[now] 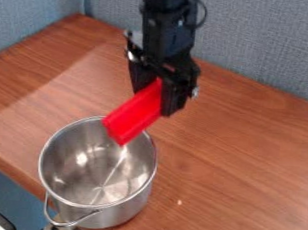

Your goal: Move the red object from the metal pot to the table

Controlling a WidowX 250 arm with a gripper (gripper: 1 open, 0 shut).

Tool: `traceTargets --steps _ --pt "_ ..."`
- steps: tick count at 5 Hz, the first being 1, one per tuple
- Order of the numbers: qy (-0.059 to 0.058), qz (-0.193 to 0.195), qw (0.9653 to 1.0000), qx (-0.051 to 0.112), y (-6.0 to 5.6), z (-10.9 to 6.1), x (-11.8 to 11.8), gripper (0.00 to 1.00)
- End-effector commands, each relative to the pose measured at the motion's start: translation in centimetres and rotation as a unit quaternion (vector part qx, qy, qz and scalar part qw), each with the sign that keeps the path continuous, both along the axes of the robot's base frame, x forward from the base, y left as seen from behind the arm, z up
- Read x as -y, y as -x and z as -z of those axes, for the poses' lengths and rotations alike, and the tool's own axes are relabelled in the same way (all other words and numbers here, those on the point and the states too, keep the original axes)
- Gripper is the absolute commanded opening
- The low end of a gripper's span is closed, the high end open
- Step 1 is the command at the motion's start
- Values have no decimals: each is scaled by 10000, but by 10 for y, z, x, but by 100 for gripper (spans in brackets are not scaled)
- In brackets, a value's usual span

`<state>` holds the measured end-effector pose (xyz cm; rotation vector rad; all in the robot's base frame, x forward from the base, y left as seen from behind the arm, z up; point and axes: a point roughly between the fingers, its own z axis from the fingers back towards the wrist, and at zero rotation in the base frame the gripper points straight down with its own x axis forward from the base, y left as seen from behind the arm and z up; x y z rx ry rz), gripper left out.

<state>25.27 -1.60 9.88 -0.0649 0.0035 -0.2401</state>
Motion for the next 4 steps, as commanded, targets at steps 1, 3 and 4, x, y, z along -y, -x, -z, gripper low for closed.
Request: traceTargets --steps 1,3,4 --pt "96 -22 9998 178 -19 -1 0 0" --pt "23 -722 9973 143 -47 27 -12 0" --pt "22 -691 9975 138 -47 28 -18 0"
